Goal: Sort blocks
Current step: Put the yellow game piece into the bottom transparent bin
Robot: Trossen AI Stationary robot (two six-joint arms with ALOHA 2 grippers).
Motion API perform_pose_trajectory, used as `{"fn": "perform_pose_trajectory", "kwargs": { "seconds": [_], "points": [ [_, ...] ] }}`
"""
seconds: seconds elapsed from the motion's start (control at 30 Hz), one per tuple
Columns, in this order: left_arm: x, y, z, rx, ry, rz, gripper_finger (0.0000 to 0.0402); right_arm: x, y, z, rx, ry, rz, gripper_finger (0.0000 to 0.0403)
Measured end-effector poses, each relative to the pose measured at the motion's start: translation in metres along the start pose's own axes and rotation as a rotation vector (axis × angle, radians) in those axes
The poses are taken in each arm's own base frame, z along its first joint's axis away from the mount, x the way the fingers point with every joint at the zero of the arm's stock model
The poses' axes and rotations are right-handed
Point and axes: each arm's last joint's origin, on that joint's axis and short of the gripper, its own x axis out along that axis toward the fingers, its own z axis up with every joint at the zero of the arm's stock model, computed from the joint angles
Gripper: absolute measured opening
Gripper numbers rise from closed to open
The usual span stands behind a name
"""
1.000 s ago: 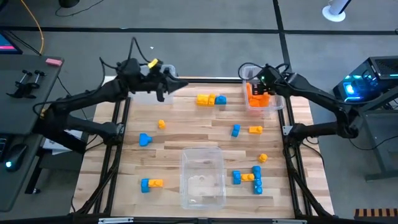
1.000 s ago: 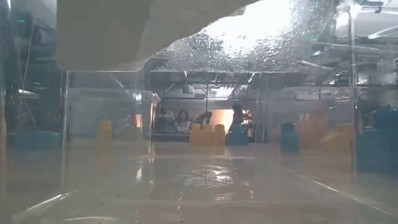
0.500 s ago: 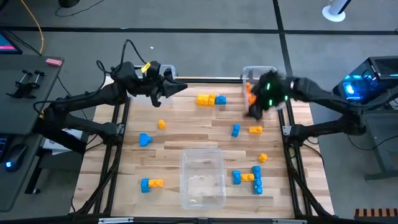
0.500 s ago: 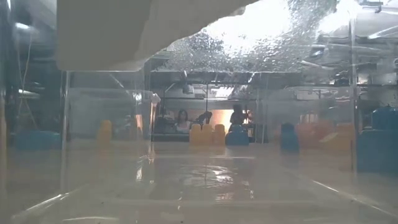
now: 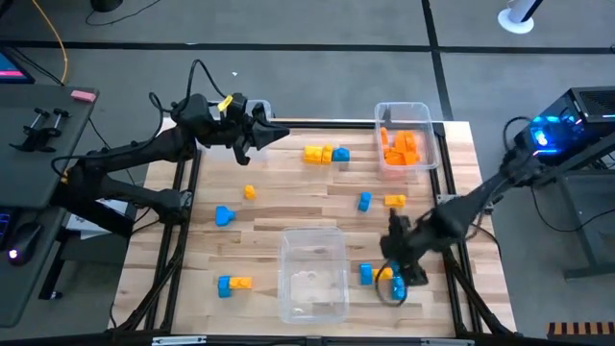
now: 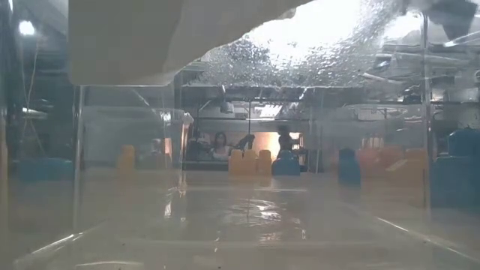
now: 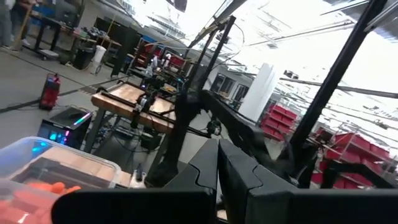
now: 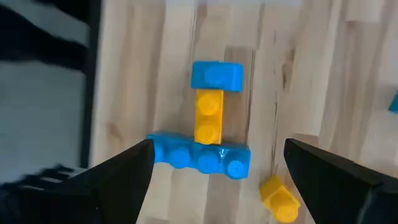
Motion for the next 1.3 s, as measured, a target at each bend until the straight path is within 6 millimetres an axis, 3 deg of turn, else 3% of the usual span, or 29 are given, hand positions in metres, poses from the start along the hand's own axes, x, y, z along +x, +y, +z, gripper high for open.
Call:
{"fn": "perform_pose_trajectory", "kwargs": {
  "seconds": [0.13,0.3,0.43,0.6,0.77,0.93,1.1,1.3],
  "points": [
    [-0.001,0.004,0.000,-0.003,0.007,0.021,0.0000,0.036,0.009,0.008,0.029,0.125,-0.025,0.0355],
    [-0.002,0.007,0.000,-0.008,0.020,0.035,0.0000,0.077,0.016,0.024,0.047,0.137,-0.029,0.0355],
    [-0.003,0.006,-0.001,-0.010,0.034,0.021,0.0000,0.107,0.016,0.026,0.074,0.213,-0.073,0.0350],
    [-0.007,0.003,0.002,0.013,0.045,-0.026,0.0000,0.133,0.015,0.024,0.113,0.286,-0.120,0.0329],
    [-0.020,-0.001,0.013,0.039,0.016,-0.054,0.0000,0.145,0.014,0.023,0.171,0.310,-0.154,0.0285],
    [-0.042,-0.009,0.031,0.092,-0.061,-0.043,0.0000,0.133,0.012,0.023,0.190,0.328,-0.181,0.0186],
    [-0.067,-0.021,0.046,0.185,-0.141,-0.027,0.0000,0.091,0.006,0.026,0.160,0.314,-0.195,0.0068],
    [-0.085,-0.030,0.056,0.248,-0.200,-0.009,0.0000,0.011,-0.021,0.034,0.203,0.153,-0.266,0.0067]
  ]
}}
